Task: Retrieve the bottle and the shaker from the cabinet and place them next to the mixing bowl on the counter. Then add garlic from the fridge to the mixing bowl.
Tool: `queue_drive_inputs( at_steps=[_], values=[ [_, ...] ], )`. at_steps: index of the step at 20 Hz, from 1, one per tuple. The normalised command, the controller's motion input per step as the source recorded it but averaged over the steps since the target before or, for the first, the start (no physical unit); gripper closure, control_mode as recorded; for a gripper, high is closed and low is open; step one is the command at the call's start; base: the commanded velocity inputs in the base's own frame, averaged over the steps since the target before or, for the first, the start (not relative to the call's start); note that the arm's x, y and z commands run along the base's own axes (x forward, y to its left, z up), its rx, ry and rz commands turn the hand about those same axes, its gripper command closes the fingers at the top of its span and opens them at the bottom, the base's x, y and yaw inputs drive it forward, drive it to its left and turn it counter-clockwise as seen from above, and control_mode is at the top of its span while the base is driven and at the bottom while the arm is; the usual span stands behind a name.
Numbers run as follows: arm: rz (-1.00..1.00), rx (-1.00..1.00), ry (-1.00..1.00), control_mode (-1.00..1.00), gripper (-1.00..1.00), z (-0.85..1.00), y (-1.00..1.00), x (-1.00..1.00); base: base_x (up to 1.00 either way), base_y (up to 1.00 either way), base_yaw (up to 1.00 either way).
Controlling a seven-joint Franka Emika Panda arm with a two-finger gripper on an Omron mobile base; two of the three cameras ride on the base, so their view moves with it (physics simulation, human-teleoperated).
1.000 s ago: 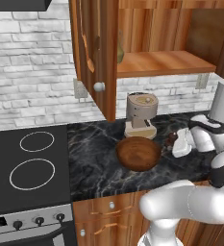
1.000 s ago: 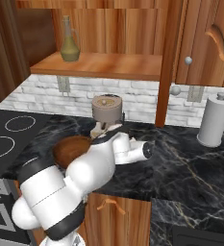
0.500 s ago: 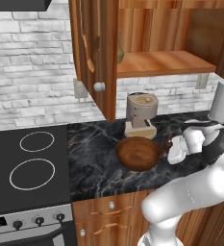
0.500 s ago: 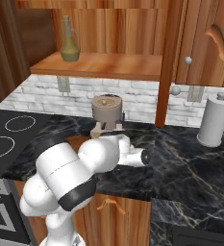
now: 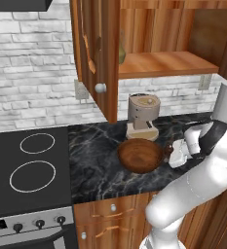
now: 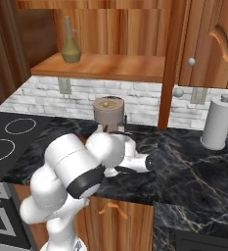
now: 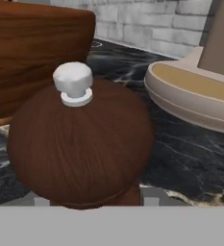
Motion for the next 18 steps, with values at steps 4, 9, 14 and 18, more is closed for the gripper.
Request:
queue_drive_inputs(
  at_steps=[4, 9, 14, 18],
  values=[
    [0.00, 0.00, 0.00, -1.00, -1.00, 0.00, 0.01, 0.00, 0.00, 0.00, 0.00],
    [0.00, 0.00, 0.00, -1.00, -1.00, 0.01, 0.02, -0.16, 0.00, 0.00, 0.00],
    [-0.01, 0.00, -0.02, -1.00, -1.00, 0.13, 0.06, -0.35, 0.00, 0.00, 0.00],
    [-0.18, 0.00, -0.05, -1.00, -1.00, 0.30, 0.00, -0.55, 0.00, 0.00, 0.00]
  ],
)
